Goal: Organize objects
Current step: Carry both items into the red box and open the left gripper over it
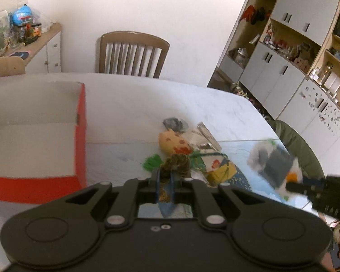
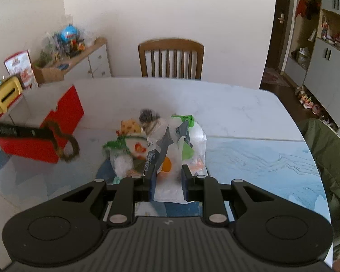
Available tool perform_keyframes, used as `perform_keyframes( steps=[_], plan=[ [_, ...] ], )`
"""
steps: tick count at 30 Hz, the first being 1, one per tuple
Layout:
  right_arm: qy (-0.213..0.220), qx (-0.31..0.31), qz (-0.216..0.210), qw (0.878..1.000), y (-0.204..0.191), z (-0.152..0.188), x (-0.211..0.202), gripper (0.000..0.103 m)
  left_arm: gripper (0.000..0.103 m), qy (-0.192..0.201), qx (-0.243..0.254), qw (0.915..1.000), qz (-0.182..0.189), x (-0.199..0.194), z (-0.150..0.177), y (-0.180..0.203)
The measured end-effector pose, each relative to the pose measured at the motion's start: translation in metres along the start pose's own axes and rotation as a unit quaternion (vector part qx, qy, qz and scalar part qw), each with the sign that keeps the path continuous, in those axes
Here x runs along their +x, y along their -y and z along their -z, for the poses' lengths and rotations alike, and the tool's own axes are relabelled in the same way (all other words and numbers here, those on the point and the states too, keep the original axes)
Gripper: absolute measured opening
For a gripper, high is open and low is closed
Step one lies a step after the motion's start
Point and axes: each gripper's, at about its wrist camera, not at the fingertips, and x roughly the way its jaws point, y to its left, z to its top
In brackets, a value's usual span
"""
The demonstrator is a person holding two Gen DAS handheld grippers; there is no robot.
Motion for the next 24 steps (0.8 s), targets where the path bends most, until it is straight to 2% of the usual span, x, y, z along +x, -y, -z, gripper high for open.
perform_keyframes(
  steps=[3,7,11,15,20,24],
  plan=[
    [-0.025,0.012,0.006,1.000,-0.006,0.011,0.003,0.022,0.006,0.006,0.001,1.0000,0.000,-0.007,-0.005,-0.014],
    [-0.017,0.022,0.003,1.000,-0.025,0.010,0.000,0.022,0.006,0.007,-0.001,1.0000,0.001,-0.015,-0.013,-0.034],
    [-0.002,0.002,-0.016,1.000,-0.059,-0.007,-0.001,0.022,0.006,0.007,-0.005,1.0000,-0.004,-0.024,-0.024,-0.058],
    [0.010,-0.002,-0.055,0.998,-0.096,-0.031,0.006,0.022,0.006,0.010,-0.004,0.9998,-0.015,-0.032,-0.034,-0.083],
    [0.018,-0.022,-0.100,0.995,-0.150,-0.060,0.024,0.022,0.006,0.006,-0.009,0.9994,-0.033,-0.035,-0.046,-0.118],
    [0.014,-0.047,-0.120,0.992,-0.192,-0.080,0.045,0.022,0.006,0.001,-0.016,0.9987,-0.049,-0.035,-0.054,-0.150]
  ],
)
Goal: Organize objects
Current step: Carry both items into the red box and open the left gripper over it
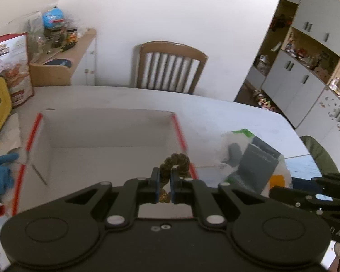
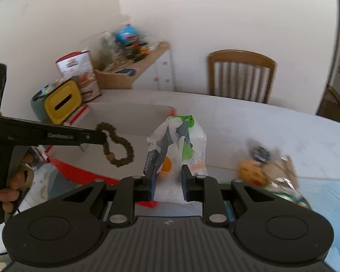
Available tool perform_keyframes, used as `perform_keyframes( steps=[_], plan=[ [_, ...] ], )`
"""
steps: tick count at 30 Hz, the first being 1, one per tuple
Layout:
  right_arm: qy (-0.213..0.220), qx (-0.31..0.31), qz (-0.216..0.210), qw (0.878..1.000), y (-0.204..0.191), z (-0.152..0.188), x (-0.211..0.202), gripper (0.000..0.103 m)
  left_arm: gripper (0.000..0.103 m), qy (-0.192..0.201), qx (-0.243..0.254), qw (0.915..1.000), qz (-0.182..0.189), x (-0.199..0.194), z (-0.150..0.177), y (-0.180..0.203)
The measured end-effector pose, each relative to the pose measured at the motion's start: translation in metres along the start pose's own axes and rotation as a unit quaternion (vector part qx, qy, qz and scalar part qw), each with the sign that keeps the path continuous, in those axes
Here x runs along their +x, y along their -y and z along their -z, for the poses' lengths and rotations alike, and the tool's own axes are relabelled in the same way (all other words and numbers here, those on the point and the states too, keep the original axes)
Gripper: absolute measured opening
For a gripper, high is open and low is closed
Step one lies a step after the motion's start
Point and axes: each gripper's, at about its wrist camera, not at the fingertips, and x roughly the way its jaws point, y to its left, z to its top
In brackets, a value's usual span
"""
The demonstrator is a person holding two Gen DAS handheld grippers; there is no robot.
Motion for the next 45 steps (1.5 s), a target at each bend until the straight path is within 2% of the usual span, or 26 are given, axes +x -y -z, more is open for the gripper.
perform_keyframes(
  steps=[9,23,33,39,45],
  plan=[
    [-0.037,-0.028,-0.016,0.999,-0.059,-0.029,0.078,0.022,0.006,-0.021,-0.012,0.9992,-0.031,0.022,-0.018,-0.064],
    [-0.106,-0.040,-0.011,0.994,-0.093,-0.027,0.166,0.022,0.007,-0.096,0.010,0.9923,-0.077,0.078,-0.017,-0.115],
    [-0.149,-0.046,-0.001,0.988,-0.098,-0.017,0.195,0.022,0.008,-0.139,0.028,0.9858,-0.091,0.106,-0.017,-0.121],
    [-0.171,-0.055,-0.002,0.984,-0.101,-0.012,0.204,0.022,0.009,-0.168,0.040,0.9813,-0.085,0.120,-0.016,-0.117],
    [-0.177,-0.042,-0.004,0.983,-0.096,-0.009,0.205,0.022,0.017,-0.195,0.042,0.9765,-0.081,0.130,-0.011,-0.118]
  ],
)
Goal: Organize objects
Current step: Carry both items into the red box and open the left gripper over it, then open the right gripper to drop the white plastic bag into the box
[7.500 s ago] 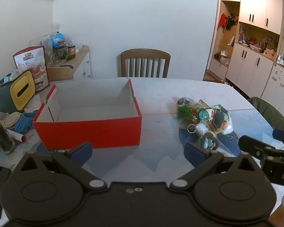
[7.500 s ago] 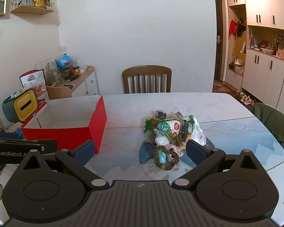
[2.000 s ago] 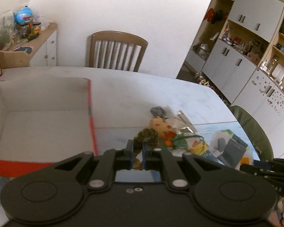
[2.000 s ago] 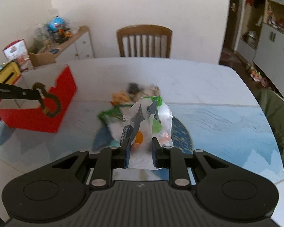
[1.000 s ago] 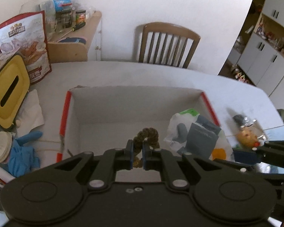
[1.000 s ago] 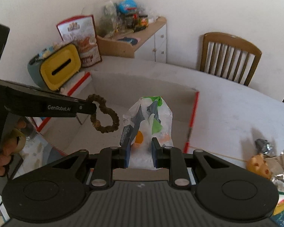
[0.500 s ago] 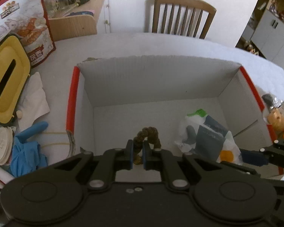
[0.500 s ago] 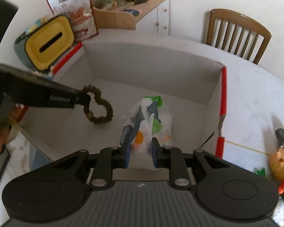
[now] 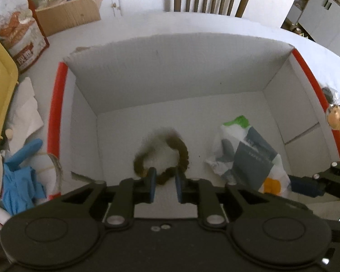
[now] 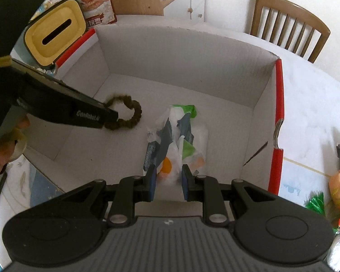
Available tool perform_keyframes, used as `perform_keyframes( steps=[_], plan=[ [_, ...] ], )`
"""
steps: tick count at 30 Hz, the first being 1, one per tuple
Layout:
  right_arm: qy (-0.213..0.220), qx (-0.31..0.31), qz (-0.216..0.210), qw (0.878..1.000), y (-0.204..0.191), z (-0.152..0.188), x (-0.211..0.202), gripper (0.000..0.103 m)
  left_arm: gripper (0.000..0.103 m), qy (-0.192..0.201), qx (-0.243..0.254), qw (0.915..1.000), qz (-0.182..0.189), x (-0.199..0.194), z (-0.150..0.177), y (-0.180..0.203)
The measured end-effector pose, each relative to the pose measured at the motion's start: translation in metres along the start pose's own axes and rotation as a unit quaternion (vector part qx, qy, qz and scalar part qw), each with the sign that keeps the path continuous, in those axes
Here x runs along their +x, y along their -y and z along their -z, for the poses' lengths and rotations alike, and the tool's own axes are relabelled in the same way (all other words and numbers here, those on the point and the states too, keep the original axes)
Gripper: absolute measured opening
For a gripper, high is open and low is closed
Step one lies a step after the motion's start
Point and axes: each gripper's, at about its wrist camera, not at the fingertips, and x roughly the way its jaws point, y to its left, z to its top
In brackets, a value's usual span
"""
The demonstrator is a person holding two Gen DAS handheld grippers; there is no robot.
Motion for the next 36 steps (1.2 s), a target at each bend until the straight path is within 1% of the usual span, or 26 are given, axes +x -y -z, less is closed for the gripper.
perform_keyframes(
  steps=[2,6,9,11,13,16,17,18,19,20,24,26,28,30,34,36],
  plan=[
    [0.001,0.006,-0.004,1.000,0.003,0.001,-0.002,0.022,0.021,0.000,0.001,1.0000,-0.001,-0.001,0.001,0.001],
    [0.008,0.012,-0.009,1.000,0.005,0.003,-0.006,0.024,0.031,0.001,-0.003,1.0000,0.009,-0.004,0.003,0.000],
    [0.013,0.016,-0.013,1.000,0.007,0.005,-0.010,0.028,0.039,0.008,0.002,0.9999,0.008,-0.009,0.008,0.002],
    [0.014,0.019,-0.012,1.000,0.009,0.007,-0.011,0.029,0.050,0.014,0.002,0.9999,0.004,-0.013,0.010,0.003],
    [0.015,0.024,-0.015,0.999,0.010,0.008,-0.012,0.029,0.056,0.026,0.004,0.9997,0.003,-0.019,0.012,0.003],
    [0.024,0.025,-0.018,0.999,0.011,0.010,-0.019,0.031,0.059,0.038,0.007,0.9993,0.001,-0.028,0.015,0.006],
    [0.028,0.024,-0.017,0.999,0.011,0.011,-0.022,0.034,0.061,0.044,0.006,0.9990,0.001,-0.032,0.016,0.006],
    [0.032,0.025,-0.018,0.999,0.012,0.012,-0.025,0.039,0.062,0.049,0.006,0.9988,0.001,-0.035,0.017,0.007],
    [0.036,0.026,-0.020,0.999,0.012,0.012,-0.027,0.053,0.064,0.055,0.006,0.9985,0.001,-0.038,0.018,0.007],
    [0.042,0.028,-0.022,0.998,0.013,0.013,-0.031,0.058,0.064,0.060,0.005,0.9982,0.001,-0.042,0.020,0.007],
    [0.055,0.033,-0.026,0.998,0.013,0.017,-0.043,0.058,0.064,0.076,0.003,0.9971,0.006,-0.056,0.025,0.010],
    [0.060,0.032,-0.025,0.997,0.014,0.019,-0.051,0.058,0.070,0.085,0.002,0.9964,0.009,-0.063,0.028,0.012],
    [0.065,0.036,-0.027,0.997,0.016,0.022,-0.059,0.060,0.073,0.093,0.002,0.9956,0.012,-0.071,0.032,0.015],
    [0.075,0.039,-0.027,0.996,0.018,0.025,-0.067,0.063,0.074,0.097,0.001,0.9952,0.015,-0.075,0.035,0.017],
    [0.086,0.049,-0.032,0.995,0.024,0.032,-0.082,0.064,0.074,0.108,0.008,0.9941,0.012,-0.087,0.042,0.026],
    [0.096,0.048,-0.032,0.994,0.026,0.036,-0.091,0.066,0.074,0.115,0.012,0.9933,0.011,-0.094,0.046,0.031]
  ],
)
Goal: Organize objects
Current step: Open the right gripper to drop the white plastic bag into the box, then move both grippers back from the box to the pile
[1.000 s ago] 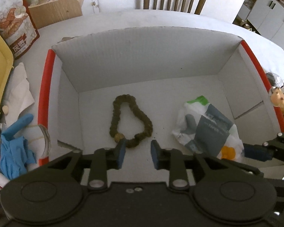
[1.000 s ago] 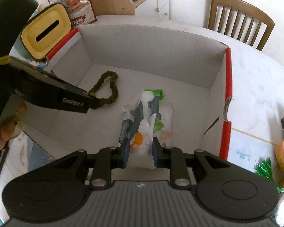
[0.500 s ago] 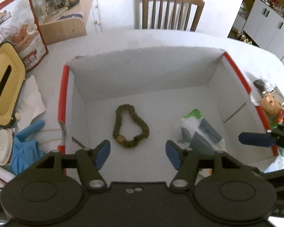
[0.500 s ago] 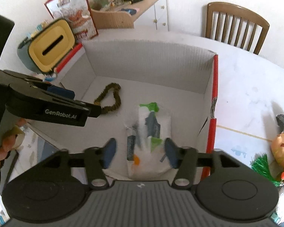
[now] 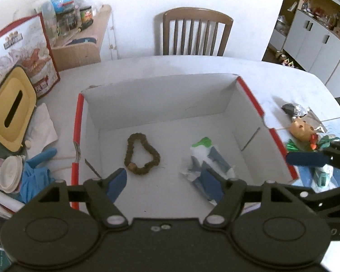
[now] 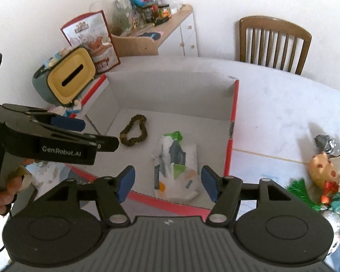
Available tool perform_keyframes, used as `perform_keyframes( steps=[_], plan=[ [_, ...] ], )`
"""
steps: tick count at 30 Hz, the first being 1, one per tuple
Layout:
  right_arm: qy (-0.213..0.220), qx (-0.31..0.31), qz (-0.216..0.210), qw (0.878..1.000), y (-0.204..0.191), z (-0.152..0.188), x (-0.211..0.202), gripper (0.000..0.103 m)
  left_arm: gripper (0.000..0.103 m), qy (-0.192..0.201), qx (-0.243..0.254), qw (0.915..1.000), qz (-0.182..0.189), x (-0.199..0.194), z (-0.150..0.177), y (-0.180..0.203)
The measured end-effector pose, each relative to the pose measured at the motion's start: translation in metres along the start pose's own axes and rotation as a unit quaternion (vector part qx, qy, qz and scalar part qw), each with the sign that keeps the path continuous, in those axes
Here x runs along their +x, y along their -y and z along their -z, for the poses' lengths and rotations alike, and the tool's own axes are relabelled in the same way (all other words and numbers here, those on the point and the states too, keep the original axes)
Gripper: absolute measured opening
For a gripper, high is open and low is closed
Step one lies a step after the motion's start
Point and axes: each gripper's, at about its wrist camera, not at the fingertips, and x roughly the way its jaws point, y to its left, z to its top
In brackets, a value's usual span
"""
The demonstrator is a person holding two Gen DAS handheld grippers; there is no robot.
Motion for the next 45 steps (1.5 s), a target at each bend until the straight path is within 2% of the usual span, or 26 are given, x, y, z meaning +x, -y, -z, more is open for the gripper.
perform_keyframes(
  steps=[2,11,19,25,36,45],
  plan=[
    [0.013,0.003,-0.004,1.000,0.002,0.002,-0.012,0.071,0.077,0.008,0.002,1.0000,0.001,-0.008,0.001,0.007],
    [0.042,0.014,-0.028,0.999,0.022,0.016,-0.049,0.074,0.083,0.032,0.022,0.9992,-0.005,-0.032,0.007,0.045],
    [0.070,0.022,-0.027,0.997,0.053,0.032,-0.091,0.084,0.093,0.050,0.031,0.9983,-0.001,-0.049,0.011,0.088],
    [0.085,0.024,-0.024,0.996,0.082,0.050,-0.120,0.086,0.102,0.064,0.035,0.9973,0.006,-0.057,0.015,0.125],
    [0.097,0.062,0.001,0.993,0.153,0.078,-0.152,0.086,0.103,0.075,0.056,0.9951,0.033,-0.057,0.018,0.194],
    [0.089,0.084,0.029,0.992,0.212,0.100,-0.164,0.086,0.103,0.079,0.047,0.9941,0.056,-0.035,0.023,0.239]
  ],
)
